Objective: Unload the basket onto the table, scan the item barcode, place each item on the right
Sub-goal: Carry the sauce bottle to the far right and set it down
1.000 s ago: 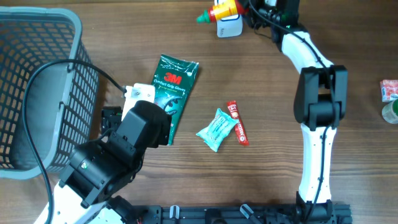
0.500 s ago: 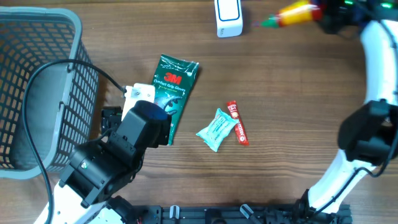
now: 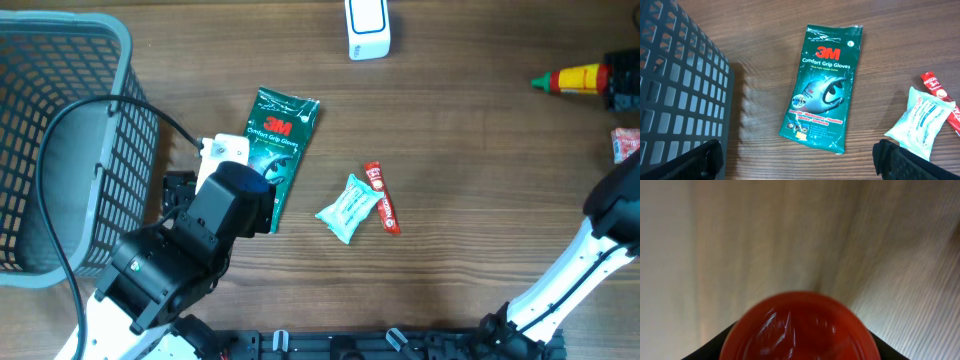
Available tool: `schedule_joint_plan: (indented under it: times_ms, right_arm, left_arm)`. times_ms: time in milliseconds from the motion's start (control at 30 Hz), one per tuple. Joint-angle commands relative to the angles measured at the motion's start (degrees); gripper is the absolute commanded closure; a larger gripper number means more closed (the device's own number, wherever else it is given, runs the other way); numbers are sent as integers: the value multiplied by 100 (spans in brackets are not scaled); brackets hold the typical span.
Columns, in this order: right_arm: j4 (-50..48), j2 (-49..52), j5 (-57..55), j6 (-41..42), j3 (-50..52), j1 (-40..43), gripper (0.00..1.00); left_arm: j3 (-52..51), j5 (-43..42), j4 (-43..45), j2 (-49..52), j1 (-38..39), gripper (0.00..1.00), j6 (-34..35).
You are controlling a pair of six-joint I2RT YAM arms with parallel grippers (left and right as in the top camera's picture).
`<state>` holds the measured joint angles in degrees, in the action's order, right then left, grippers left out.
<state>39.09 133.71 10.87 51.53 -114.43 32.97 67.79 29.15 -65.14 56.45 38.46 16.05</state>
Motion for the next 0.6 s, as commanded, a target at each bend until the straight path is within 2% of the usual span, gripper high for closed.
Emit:
schedule_joint_plan:
  times_ms: [0, 100, 233, 367, 567]
  right_arm:
    - [17, 520, -101, 7, 44, 225, 43]
    - [20, 675, -98, 9, 44, 372, 40]
    - [17, 706, -96, -17, 26, 555, 29]
    - [146, 702, -48, -184, -76, 688, 26]
    - [610, 479, 28, -693, -584, 855, 10]
  left_arm:
    - [20, -20, 13, -2, -11, 0, 94]
    - [20, -20, 13, -2, -11, 0, 92]
    - [20, -20, 13, -2, -11, 0, 94]
    - [20, -20, 13, -2, -11, 0, 92]
    - [20, -20, 13, -2, -11, 0, 92]
